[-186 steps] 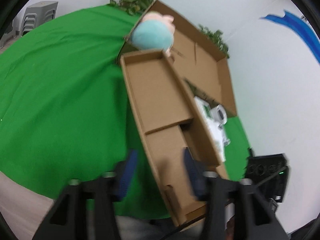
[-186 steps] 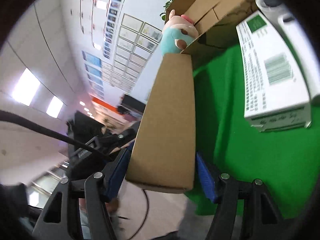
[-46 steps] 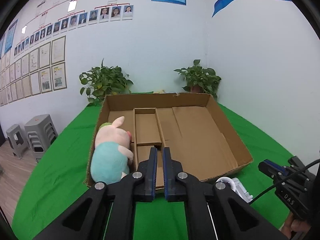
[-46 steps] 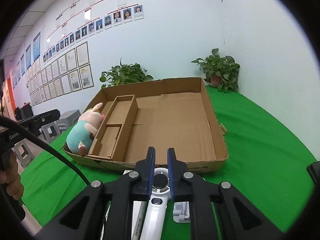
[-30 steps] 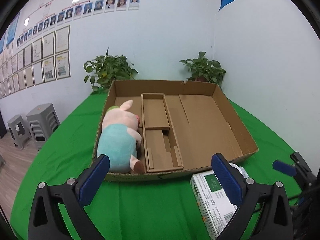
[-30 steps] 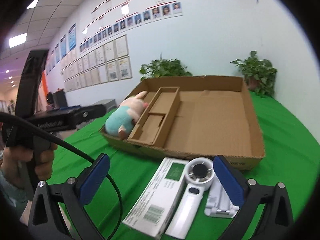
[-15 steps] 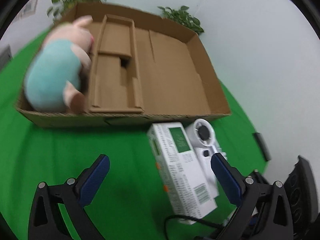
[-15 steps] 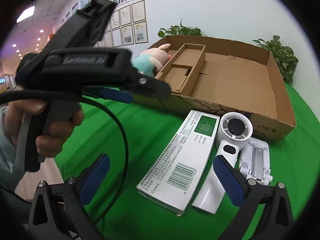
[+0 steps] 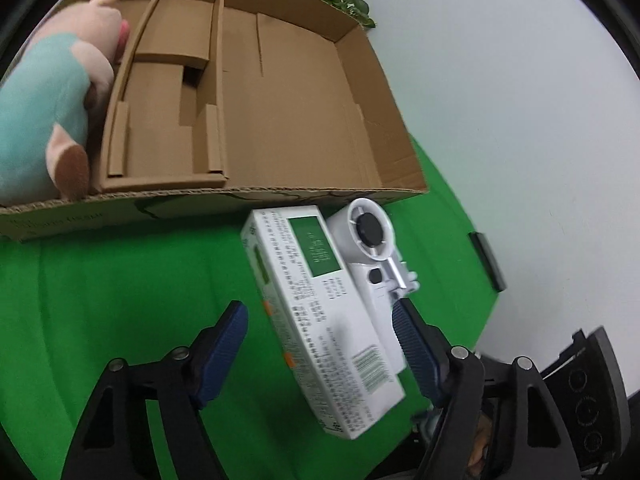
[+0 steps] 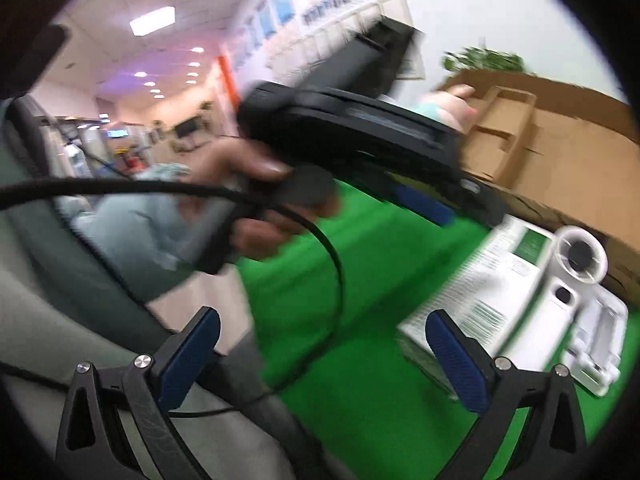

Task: Organize objects
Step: 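Move both grippers to the white-green medicine box and close on it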

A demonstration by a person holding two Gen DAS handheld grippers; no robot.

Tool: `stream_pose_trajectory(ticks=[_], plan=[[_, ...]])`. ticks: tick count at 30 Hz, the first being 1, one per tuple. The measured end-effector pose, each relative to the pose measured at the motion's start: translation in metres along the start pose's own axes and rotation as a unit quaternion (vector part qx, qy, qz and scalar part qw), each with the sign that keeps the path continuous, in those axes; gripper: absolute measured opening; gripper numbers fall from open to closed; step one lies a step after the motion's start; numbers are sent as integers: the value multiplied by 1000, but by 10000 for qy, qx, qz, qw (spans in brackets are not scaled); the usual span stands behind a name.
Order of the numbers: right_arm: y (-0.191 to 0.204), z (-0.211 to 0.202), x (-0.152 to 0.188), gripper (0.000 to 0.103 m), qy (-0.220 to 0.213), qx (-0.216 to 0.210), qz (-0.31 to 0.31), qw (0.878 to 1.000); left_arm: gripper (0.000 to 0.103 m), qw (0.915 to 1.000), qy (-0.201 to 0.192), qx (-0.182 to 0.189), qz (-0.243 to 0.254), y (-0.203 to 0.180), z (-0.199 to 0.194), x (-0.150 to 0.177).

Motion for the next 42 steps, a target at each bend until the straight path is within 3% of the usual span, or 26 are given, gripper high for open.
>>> stream_pose_trajectory(ticks=[2, 5, 8, 12, 18, 21, 25, 30, 37, 42], plan=[[-18, 8, -3, 102, -24, 581, 291, 9979, 73, 9997, 156, -187, -15, 5, 10, 1], [-41, 14, -10, 102, -171, 1458, 651, 9870, 73, 9992, 348, -25, -215, 12, 27, 7], [-43, 17, -14, 102, -255, 2238, 336, 9737, 69, 9986, 469, 85, -208, 13, 38, 5], [-45, 23, -11, 102, -196, 2793, 92, 9600, 63, 9974, 610, 298, -261, 15, 51, 2], [-35, 44, -7, 101, 83, 2464, 107, 9691, 55, 9964, 700, 400, -249, 16, 54, 1], [-30, 44, -1, 100, 109, 2534, -60, 9673, 55, 9965, 694, 392, -254, 16, 49, 2], [-32, 38, 0, 74, 37, 2756, -81, 9612, 54, 9968, 660, 309, -316, 19, 41, 3], [-37, 37, -2, 70, -37, 2654, -14, 9641, 54, 9966, 724, 304, -254, 18, 31, 6], [-18, 33, 10, 72, 9, 2115, -338, 9768, 54, 9958, 834, 228, -315, 18, 3, 21], [-23, 34, 17, 73, 198, 2278, -365, 9728, 53, 9944, 757, 325, -668, 35, -10, 23]])
Point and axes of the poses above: each gripper's, at about its wrist camera, not at the fingertips, and z roughly the way its jaws point, y to its left, x to its underside, the point moved 4 cm from there along z, roughly the way its jaws point, and after that the axes turned 10 degrees about z, right-handed, at the moved point
